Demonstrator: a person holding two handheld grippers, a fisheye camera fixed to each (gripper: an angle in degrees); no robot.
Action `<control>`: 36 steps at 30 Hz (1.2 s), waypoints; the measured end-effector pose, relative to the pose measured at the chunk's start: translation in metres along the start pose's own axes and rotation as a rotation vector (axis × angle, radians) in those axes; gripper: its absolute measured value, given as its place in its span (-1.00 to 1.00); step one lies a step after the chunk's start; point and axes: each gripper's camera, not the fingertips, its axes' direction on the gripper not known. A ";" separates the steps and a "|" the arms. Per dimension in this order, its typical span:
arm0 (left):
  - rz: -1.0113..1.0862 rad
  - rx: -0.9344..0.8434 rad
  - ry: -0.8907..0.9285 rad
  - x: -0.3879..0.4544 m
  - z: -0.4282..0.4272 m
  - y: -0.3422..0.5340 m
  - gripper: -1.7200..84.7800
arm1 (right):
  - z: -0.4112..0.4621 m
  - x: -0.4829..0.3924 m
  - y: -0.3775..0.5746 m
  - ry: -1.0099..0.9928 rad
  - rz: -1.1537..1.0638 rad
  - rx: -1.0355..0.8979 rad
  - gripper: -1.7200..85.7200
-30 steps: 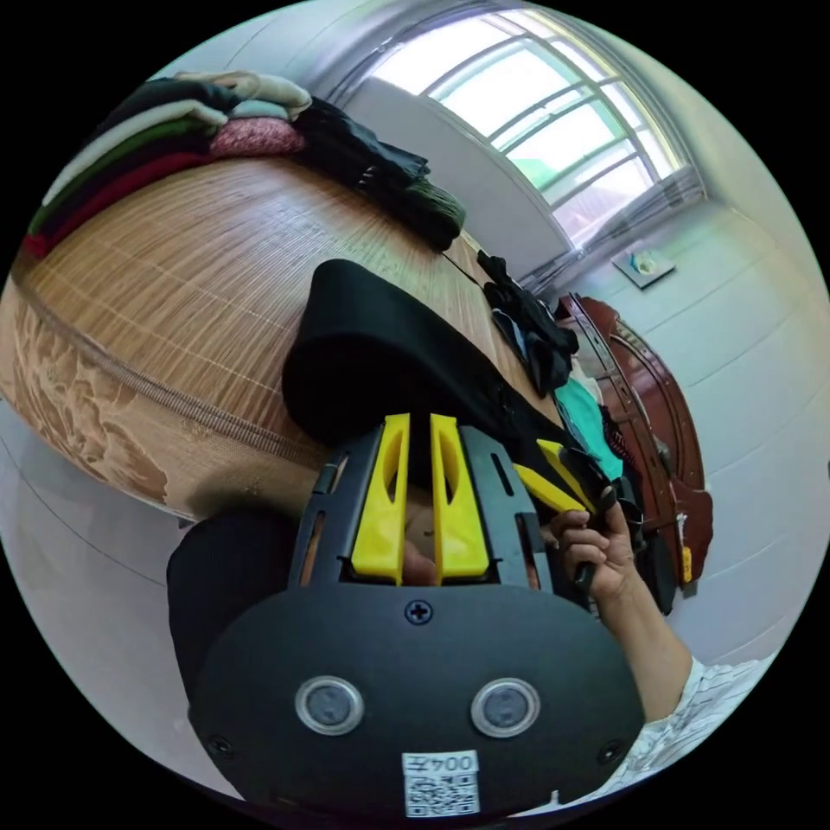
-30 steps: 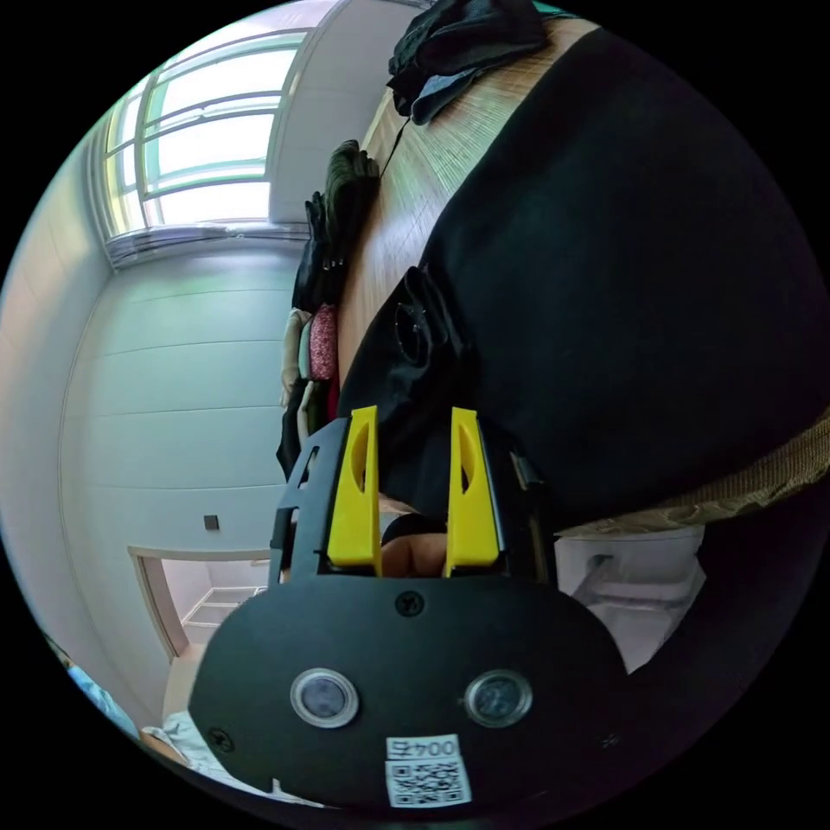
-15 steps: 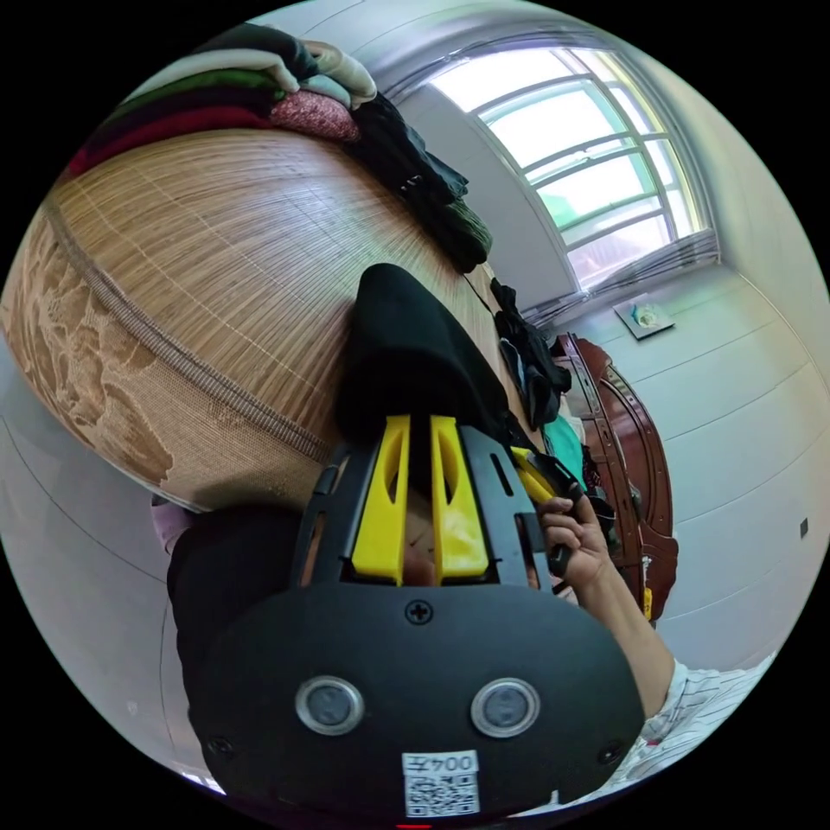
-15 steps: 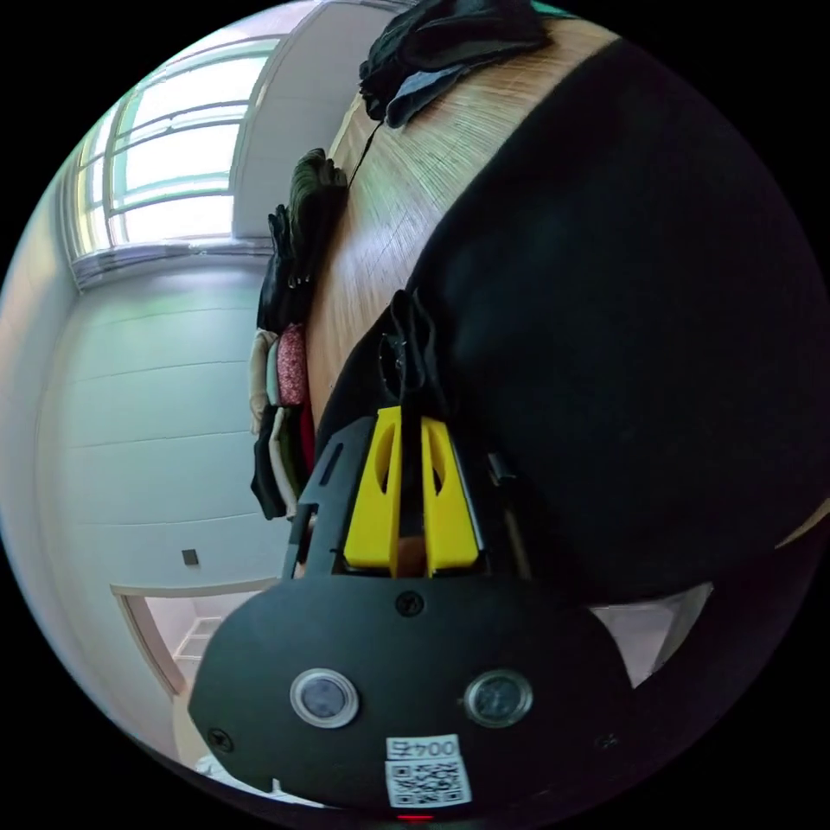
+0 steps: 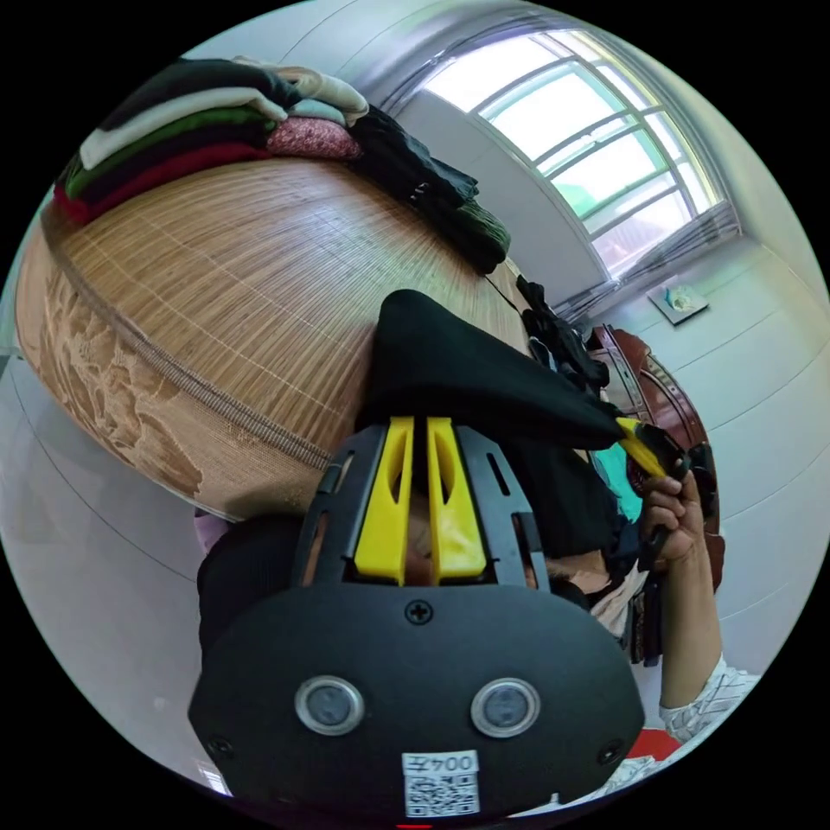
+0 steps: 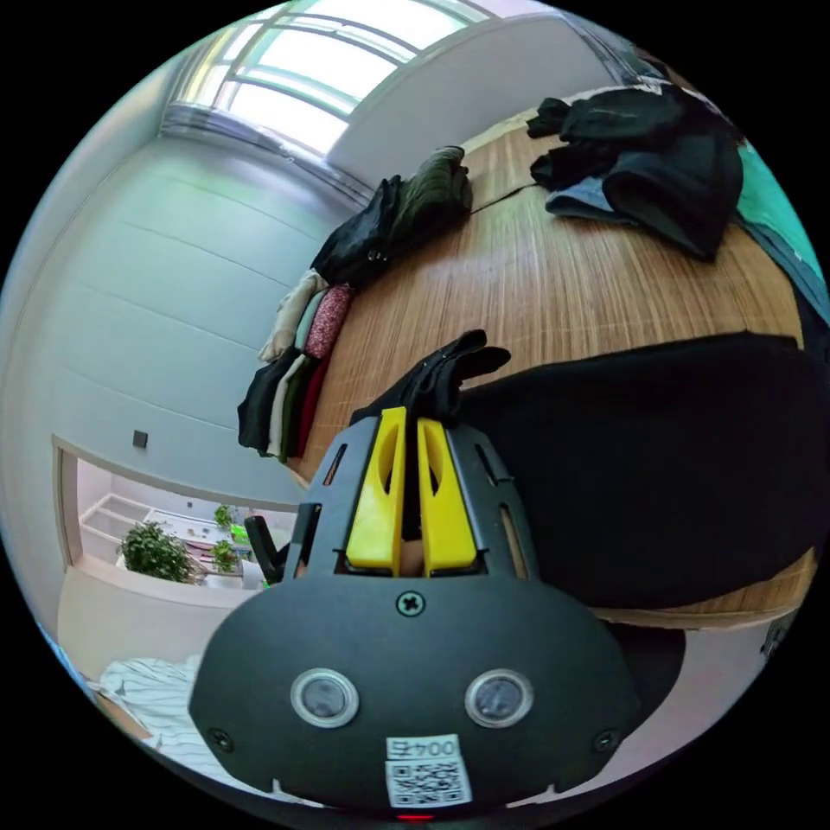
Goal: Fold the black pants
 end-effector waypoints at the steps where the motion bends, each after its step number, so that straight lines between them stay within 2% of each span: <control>1: 0.028 -0.002 -0.020 0.010 -0.001 0.000 -0.90 | -0.005 -0.006 0.002 0.011 -0.038 0.007 -0.93; 6: 0.209 -0.030 -0.148 0.056 0.007 0.012 -0.91 | -0.009 0.013 0.031 0.120 -0.088 0.017 -0.93; 10: 0.332 -0.074 -0.271 0.081 0.029 0.025 -0.92 | 0.020 0.071 0.058 0.170 0.053 -0.038 -0.92; 14: 0.316 -0.114 -0.311 0.093 0.025 0.012 -0.93 | 0.023 0.075 0.069 0.051 0.094 0.022 -0.91; 20: 0.189 -0.140 -0.325 0.077 0.021 0.001 -0.94 | 0.054 0.059 0.070 0.126 0.038 -0.038 -0.88; 24: 0.013 -0.138 -0.195 0.042 0.013 -0.004 -0.94 | 0.070 0.065 0.082 0.071 0.113 -0.021 -0.86; 26: -0.058 -0.154 -0.113 0.027 0.006 -0.006 -0.95 | 0.072 0.073 0.092 -0.027 0.179 0.006 -0.85; 30: -0.066 -0.135 -0.072 0.023 -0.028 -0.003 -0.95 | 0.065 0.072 0.119 -0.102 0.207 0.046 -0.85; 34: 0.030 0.054 -0.042 0.046 -0.073 -0.006 -0.96 | 0.066 0.027 0.146 0.060 0.047 0.152 -0.89; 36: 0.112 0.069 0.012 0.074 -0.063 -0.017 -0.96 | 0.081 -0.001 0.144 0.128 -0.051 0.167 -0.93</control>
